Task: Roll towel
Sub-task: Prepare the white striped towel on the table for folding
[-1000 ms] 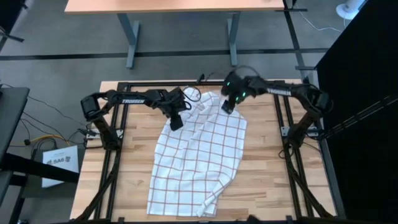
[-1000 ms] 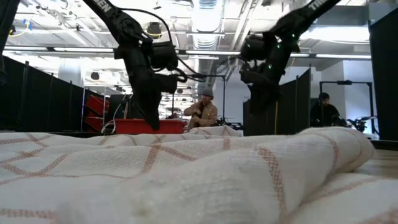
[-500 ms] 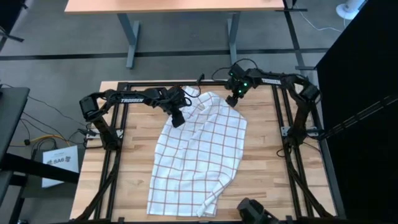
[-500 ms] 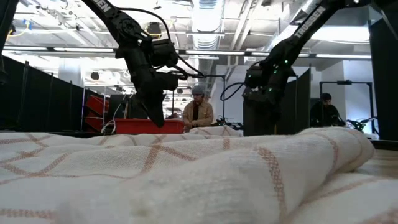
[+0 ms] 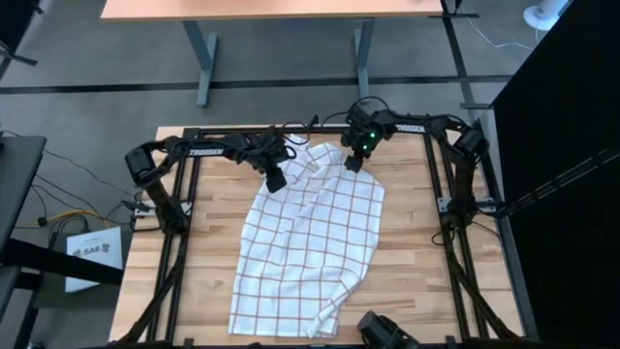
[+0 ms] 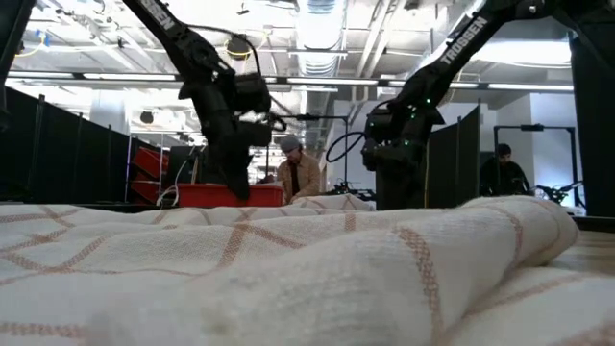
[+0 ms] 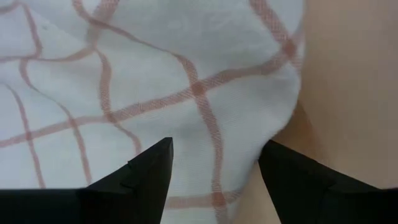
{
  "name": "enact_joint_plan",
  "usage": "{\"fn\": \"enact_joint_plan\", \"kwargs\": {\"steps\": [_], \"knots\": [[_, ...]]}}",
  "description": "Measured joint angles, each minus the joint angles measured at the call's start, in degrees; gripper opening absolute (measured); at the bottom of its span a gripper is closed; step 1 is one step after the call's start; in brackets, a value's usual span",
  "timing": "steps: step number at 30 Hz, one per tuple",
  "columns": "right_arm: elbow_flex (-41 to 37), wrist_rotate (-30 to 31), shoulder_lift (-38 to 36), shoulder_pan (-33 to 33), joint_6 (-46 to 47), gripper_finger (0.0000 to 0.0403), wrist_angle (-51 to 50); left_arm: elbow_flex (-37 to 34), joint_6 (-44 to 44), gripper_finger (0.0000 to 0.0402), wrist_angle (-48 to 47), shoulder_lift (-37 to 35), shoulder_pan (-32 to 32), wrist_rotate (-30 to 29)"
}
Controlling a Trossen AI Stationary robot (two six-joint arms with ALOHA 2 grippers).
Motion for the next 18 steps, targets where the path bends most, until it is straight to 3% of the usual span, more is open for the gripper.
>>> {"fn": "enact_joint_plan", "kwargs": {"steps": [9,18], "knots": [[0.02,0.02,0.0,0.09,-0.25,0.0215,-0.14,0.3,0.45,0.0093,0.51,4.86,-0.81,-0.48],[0.02,0.04,-0.02,0.27,-1.18,0.0145,-1.15,0.59,-0.08,0.0093,1.16,5.01,-0.83,-0.86]]}}
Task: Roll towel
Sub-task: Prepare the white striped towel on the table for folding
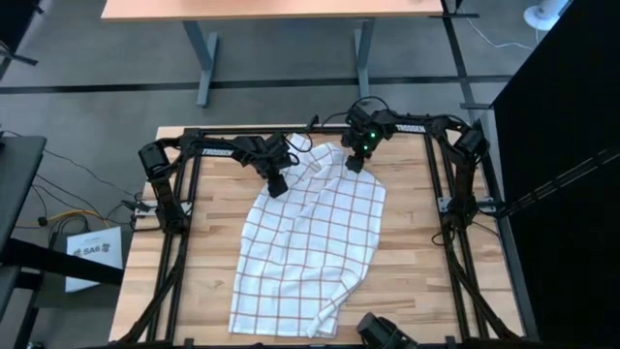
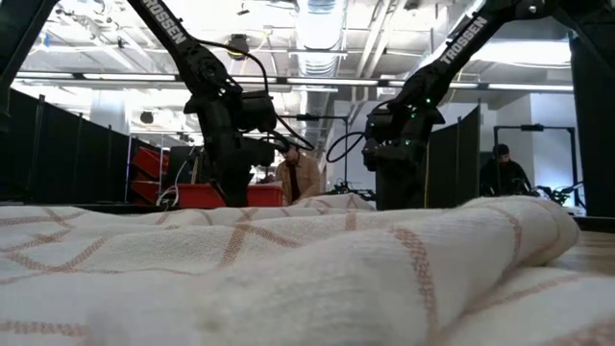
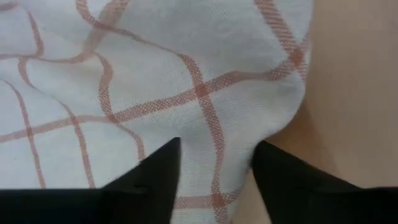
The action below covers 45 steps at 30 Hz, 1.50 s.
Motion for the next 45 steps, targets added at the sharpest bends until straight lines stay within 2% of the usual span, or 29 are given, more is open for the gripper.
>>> {"fn": "enact_joint_plan", "kwargs": {"steps": [1,4,5,7,10,16,21,31,36,39,45], "knots": [[0.0,0.0,0.0,0.01,-0.1,0.0128,-0.27,0.02,-0.05,0.0093,0.05,0.01,0.0,-0.04],[0.0,0.0,-0.01,0.01,-1.43,0.0035,-2.0,0.02,0.02,0.0093,-0.14,0.03,0.0,-0.05],[0.0,0.01,-0.12,-0.01,-2.33,0.0018,-3.13,0.02,0.02,0.0093,-0.23,0.03,0.0,-0.05],[-0.02,0.68,-0.75,-0.01,-2.99,0.001,-5.56,0.02,0.26,0.0093,-0.45,0.03,0.0,-0.08],[-0.02,5.54,-3.52,0.03,-4.8,0.0002,-7.79,0.02,0.71,0.0093,-1.02,0.1,0.0,-0.1],[-0.02,16.11,-12.77,0.08,-6.11,0.0,-8.3,0.02,0.94,0.0093,-1.61,0.14,0.0,-0.12],[-0.05,17.05,-18.28,0.42,-3.8,0.0,-10.69,-0.02,0.99,0.0093,-1.77,0.15,0.02,-0.15],[-2.03,17.15,-18.58,2.32,3.25,0.0,-19.78,-0.05,0.42,0.0093,-1.95,0.17,0.04,-0.21],[-3.93,18.07,-14.11,0.49,2.55,0.0007,-14.44,-0.08,-0.13,0.0093,-2.01,0.19,0.04,0.2],[-1.85,18.25,-11.54,-1.49,1.63,0.0031,-10.25,-0.08,-0.45,0.0093,-2.43,0.19,0.06,0.55],[5.72,18.61,-6.18,-5.82,-1.43,0.0109,-6.24,-0.08,-0.79,0.0093,-4.01,0.17,0.05,0.65]]}}
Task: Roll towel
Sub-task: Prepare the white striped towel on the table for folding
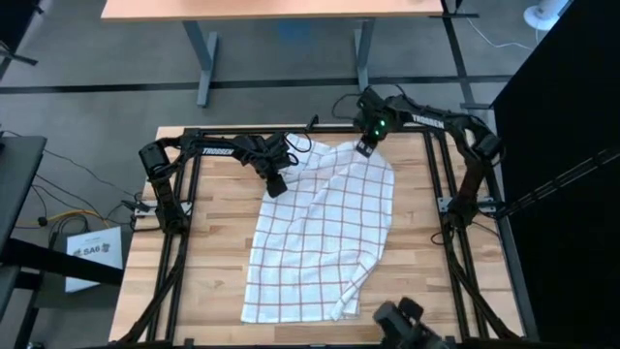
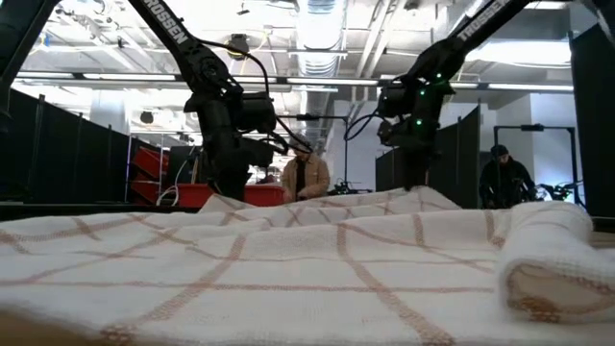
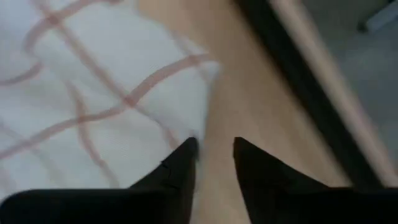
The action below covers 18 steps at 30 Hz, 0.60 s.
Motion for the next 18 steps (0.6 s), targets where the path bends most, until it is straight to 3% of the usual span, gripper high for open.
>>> {"fn": "enact_joint_plan", "kwargs": {"steps": [6,18], "knots": [[3.87,0.33,0.66,-1.55,0.06,0.017,-9.69,0.45,-0.43,0.0093,-1.84,-0.18,0.0,0.0],[-9.36,-10.96,-10.55,17.85,6.42,0.0179,-14.77,11.3,0.64,0.0093,-5.89,-2.93,0.67,-2.91]]}}
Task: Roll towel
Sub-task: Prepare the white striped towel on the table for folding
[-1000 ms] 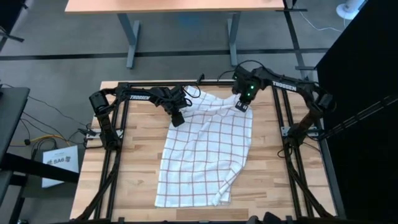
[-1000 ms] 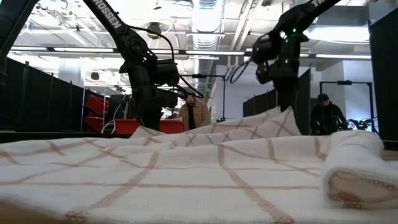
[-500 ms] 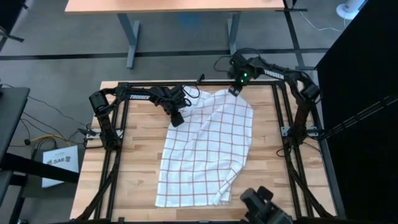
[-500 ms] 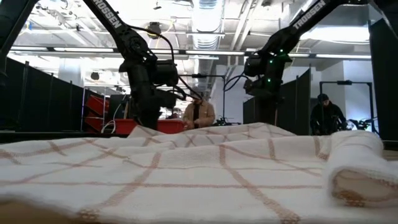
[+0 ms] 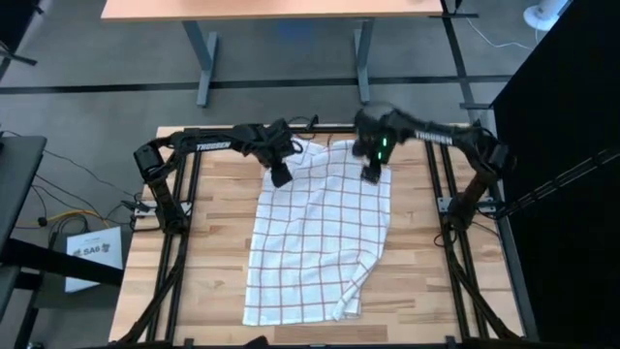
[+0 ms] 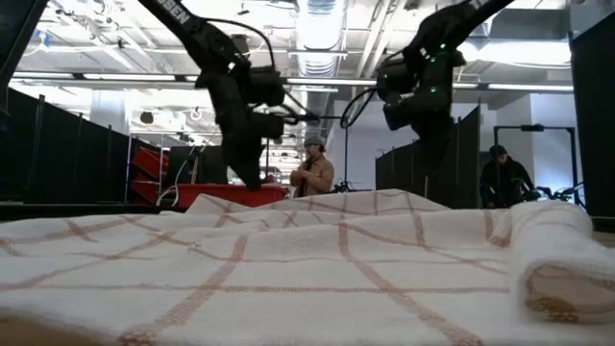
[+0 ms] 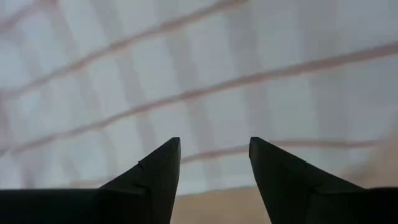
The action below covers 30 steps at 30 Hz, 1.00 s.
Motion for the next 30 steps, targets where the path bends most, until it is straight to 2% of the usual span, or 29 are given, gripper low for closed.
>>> {"fn": "enact_joint_plan", "kwargs": {"steps": [6,9,14,27,30], "knots": [[-10.96,-3.56,-5.02,17.64,15.16,0.0178,15.63,1.31,2.99,0.0093,2.2,0.5,1.98,0.03],[-12.77,-4.22,-4.92,25.82,23.15,0.0178,20.7,1.07,3.25,0.0093,0.22,2.55,3.09,0.12],[-12.78,-4.91,-2.94,38.54,30.18,0.0178,24.05,1.07,4.87,0.0093,-1.41,6.49,3.2,1.56],[-12.43,-5.13,1.58,57.58,45.56,0.0178,40.36,1.17,8.52,0.0093,-1.66,8.74,3.08,1.98],[-11.06,-3.07,3.37,59.73,47.0,0.0178,41.59,1.18,8.7,0.0093,-1.85,8.79,3.1,2.01]]}}
